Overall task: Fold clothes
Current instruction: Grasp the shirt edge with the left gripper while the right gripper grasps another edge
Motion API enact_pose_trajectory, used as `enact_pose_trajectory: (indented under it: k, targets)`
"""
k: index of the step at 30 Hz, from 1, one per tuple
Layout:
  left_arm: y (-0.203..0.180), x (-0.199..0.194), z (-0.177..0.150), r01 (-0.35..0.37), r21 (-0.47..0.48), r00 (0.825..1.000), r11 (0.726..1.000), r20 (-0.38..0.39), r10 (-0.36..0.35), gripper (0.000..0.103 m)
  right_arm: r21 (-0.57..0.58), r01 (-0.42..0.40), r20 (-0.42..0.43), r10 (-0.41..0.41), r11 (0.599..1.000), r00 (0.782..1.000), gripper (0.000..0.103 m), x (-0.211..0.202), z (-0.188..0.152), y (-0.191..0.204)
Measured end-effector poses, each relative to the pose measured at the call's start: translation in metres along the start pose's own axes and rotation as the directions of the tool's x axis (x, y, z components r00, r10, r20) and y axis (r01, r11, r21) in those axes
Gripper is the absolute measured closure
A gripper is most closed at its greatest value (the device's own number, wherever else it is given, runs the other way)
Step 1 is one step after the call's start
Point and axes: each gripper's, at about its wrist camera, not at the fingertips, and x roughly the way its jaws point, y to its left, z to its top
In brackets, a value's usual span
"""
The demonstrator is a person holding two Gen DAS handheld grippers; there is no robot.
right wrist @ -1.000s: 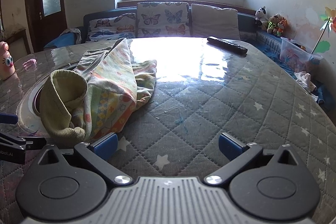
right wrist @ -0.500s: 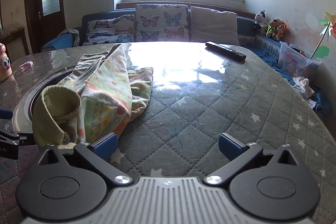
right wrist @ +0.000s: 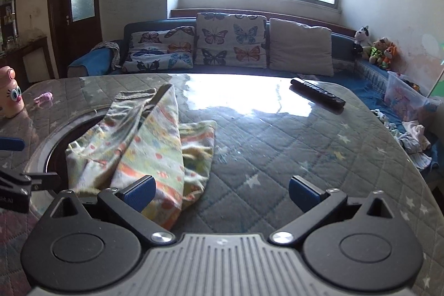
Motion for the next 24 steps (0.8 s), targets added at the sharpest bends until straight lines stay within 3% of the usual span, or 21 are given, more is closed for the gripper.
enact_pose_trajectory:
  k: [14, 18, 23, 24]
  targets:
    - [0.013, 0.032, 0.015, 0.003, -0.003, 1.0, 1.0, -0.025, -0.003, 0.0, -0.042, -0.142, -0.068, 0.139, 0.989, 0.988, 0.016, 0.094, 0.074, 0.034]
    - [0.019, 0.039, 0.019, 0.005, -0.019, 1.0, 1.0, -0.027, -0.005, 0.0, -0.084, -0.139, -0.08, 0.132, 0.987, 0.988, 0.019, 0.121, 0.086, 0.045]
    - [0.024, 0.048, 0.029, 0.013, -0.036, 1.0, 0.999, -0.026, -0.014, 0.0, -0.047, -0.16, -0.127, 0.153, 0.986, 0.98, 0.036, 0.161, 0.097, 0.047]
    - [0.024, 0.05, 0.032, 0.014, -0.038, 1.0, 0.999, -0.024, -0.015, 0.0, -0.038, -0.165, -0.138, 0.158, 0.986, 0.978, 0.044, 0.168, 0.096, 0.046]
